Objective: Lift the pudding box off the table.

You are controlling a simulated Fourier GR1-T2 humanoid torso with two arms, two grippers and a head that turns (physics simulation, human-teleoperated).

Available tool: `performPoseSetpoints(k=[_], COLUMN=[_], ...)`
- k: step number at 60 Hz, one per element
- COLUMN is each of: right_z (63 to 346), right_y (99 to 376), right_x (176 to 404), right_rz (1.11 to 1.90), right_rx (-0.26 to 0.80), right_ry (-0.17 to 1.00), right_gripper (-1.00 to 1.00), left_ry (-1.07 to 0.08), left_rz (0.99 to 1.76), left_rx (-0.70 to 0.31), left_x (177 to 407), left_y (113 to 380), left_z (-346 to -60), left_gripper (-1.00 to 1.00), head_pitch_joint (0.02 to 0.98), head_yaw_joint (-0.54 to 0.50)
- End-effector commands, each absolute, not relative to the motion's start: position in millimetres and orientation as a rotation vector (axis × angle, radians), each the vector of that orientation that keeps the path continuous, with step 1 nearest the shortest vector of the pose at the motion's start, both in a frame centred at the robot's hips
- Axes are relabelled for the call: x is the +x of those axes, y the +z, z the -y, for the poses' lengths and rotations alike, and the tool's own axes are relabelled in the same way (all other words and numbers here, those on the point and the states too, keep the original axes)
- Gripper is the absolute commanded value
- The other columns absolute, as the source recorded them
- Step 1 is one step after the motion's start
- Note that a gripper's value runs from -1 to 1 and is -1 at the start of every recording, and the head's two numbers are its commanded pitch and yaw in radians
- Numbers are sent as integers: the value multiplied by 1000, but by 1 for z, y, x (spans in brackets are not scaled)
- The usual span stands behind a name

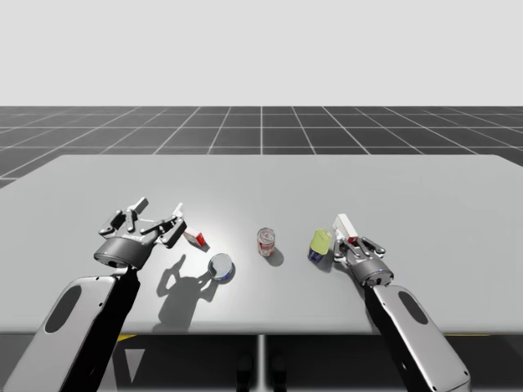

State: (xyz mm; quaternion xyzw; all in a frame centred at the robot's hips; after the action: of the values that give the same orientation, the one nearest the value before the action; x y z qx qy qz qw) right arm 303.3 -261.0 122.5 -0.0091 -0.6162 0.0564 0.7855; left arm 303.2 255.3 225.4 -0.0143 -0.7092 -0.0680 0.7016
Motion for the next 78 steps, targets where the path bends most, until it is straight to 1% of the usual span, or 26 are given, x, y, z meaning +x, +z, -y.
performPoseSetpoints(k=[1, 8, 9, 21, 32, 38, 44, 54, 62, 73, 74, 78], right_z=[265, 266, 266, 266, 267, 270, 271, 270, 266, 260, 259, 258], right_y=[117, 117, 117, 116, 116, 121, 139, 157, 187, 215, 224, 239], right_x=[302, 302, 302, 302, 302, 302, 303, 308, 310, 317, 318, 318], right_rz=[1326, 1324, 1324, 1325, 1334, 1372, 1415, 1453, 1517, 1589, 1608, 1651], right_rx=[-48, -47, -46, -43, -48, -63, -67, -88, -89, -102, -106, -118], right_ry=[70, 69, 67, 67, 72, 80, 85, 108, 120, 139, 140, 144], right_gripper=[1000, 1000, 1000, 1000, 1000, 1000, 1000, 1000, 1000, 1000, 1000, 1000], left_ry=[-152, -152, -152, -148, -145, -145, -144, -144, -144, -140, -139, -139], left_rz=[1578, 1578, 1578, 1579, 1580, 1581, 1581, 1580, 1580, 1580, 1580, 1580], left_rx=[-33, -33, -33, -36, -39, -37, -43, -42, -42, -36, -36, -35], left_x=[303, 303, 303, 302, 302, 301, 302, 302, 302, 302, 302, 302], left_y=[225, 225, 225, 225, 225, 226, 226, 226, 226, 226, 226, 226], left_z=[-255, -255, -255, -256, -256, -256, -256, -256, -256, -257, -257, -256], left_gripper=[-1000, -1000, -1000, -1000, -1000, -1000, -1000, -1000, -1000, -1000, -1000, -1000], head_pitch_joint=[656, 568, 543, 446, 426, 422, 420, 422, 423, 426, 427, 427], head_yaw_joint=[-406, -416, -419, -432, -437, -438, -441, -451, -454, -458, -458, -458])
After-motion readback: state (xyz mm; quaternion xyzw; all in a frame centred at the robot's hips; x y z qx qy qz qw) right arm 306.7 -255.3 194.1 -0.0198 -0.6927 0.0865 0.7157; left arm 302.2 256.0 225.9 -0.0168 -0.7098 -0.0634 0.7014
